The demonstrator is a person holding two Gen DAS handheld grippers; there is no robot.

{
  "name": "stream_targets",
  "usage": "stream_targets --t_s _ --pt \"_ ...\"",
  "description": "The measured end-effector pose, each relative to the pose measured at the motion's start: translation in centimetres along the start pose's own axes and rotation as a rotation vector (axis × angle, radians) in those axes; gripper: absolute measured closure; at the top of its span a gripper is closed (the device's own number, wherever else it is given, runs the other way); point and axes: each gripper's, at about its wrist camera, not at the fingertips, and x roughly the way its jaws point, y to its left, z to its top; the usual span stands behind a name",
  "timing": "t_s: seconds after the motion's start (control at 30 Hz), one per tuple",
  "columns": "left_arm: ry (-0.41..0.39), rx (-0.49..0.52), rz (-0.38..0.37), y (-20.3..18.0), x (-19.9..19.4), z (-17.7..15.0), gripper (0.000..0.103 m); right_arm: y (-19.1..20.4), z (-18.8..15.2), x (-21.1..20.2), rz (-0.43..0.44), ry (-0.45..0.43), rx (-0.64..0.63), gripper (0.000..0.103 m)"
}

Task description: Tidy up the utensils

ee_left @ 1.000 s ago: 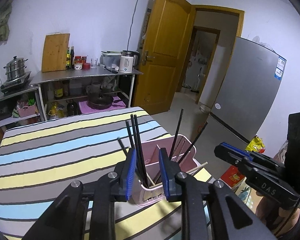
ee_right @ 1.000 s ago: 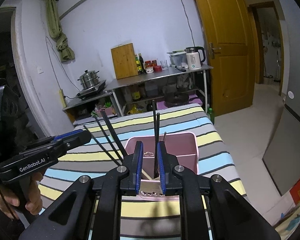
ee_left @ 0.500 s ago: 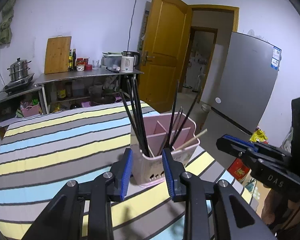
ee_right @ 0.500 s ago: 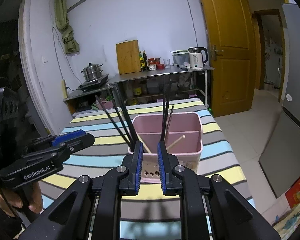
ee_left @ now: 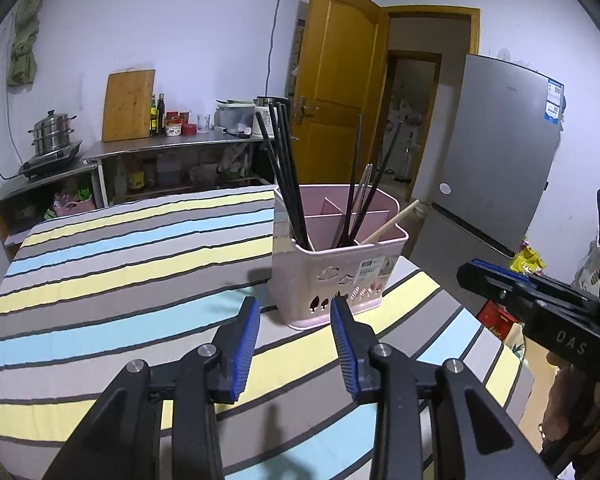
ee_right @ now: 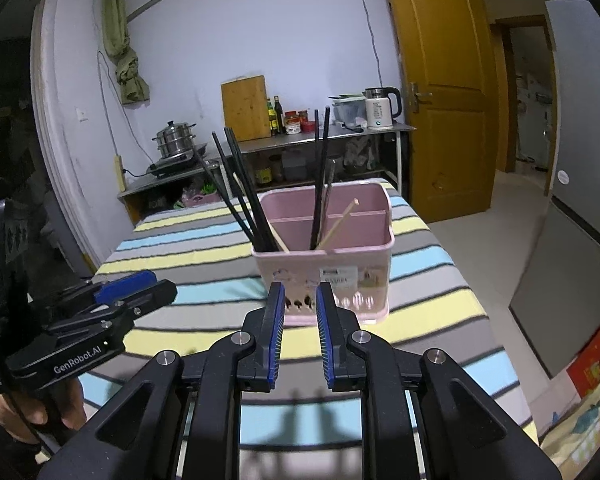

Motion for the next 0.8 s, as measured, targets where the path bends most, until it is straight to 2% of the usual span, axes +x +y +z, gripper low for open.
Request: stream_targets --t_s 0.23,0.8 --pt "-0.011 -0.004 0.007 0.2 -0.8 -1.3 0.066 -0.4 -2.0 -0.5 -0.027 0.018 0.003 0.084" --pt "-0.024 -0.013 0.004 0.3 -1.3 -2.6 0.066 -0.8 -2.9 -0.7 -0.041 0.024 0.000 0.083"
